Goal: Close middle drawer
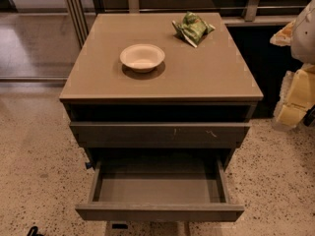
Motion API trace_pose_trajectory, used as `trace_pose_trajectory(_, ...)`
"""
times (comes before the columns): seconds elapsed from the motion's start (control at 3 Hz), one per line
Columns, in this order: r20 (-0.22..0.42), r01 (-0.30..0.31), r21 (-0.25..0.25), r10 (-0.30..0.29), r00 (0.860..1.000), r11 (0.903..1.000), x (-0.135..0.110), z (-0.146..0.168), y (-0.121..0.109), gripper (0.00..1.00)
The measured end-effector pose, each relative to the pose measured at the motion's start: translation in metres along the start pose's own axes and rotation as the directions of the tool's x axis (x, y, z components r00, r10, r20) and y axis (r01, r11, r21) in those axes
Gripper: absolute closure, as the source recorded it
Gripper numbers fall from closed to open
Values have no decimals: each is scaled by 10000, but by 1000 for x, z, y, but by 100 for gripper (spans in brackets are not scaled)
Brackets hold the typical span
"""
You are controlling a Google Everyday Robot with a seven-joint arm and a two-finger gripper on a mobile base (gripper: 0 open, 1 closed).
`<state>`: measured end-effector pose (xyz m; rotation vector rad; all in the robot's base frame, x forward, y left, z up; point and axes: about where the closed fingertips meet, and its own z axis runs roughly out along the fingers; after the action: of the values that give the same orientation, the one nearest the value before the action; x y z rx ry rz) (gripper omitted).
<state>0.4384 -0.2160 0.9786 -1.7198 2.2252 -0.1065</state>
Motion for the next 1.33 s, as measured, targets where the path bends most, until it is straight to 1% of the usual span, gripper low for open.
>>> trace_pose_trajectory(0.33,1,-1,1,1,10000,10000,0,0,0,0)
trace_pose_trajectory(0.67,1035,-827,475,774,9916,9954,22,8,11,0)
trace_pose_trajectory(1.0,1796,-1781,921,1596,9707,9797,47,27,28,0)
trace_pose_trajectory(1.33,2298,-2382,1311,2042,9516,9623,59,51,35,0)
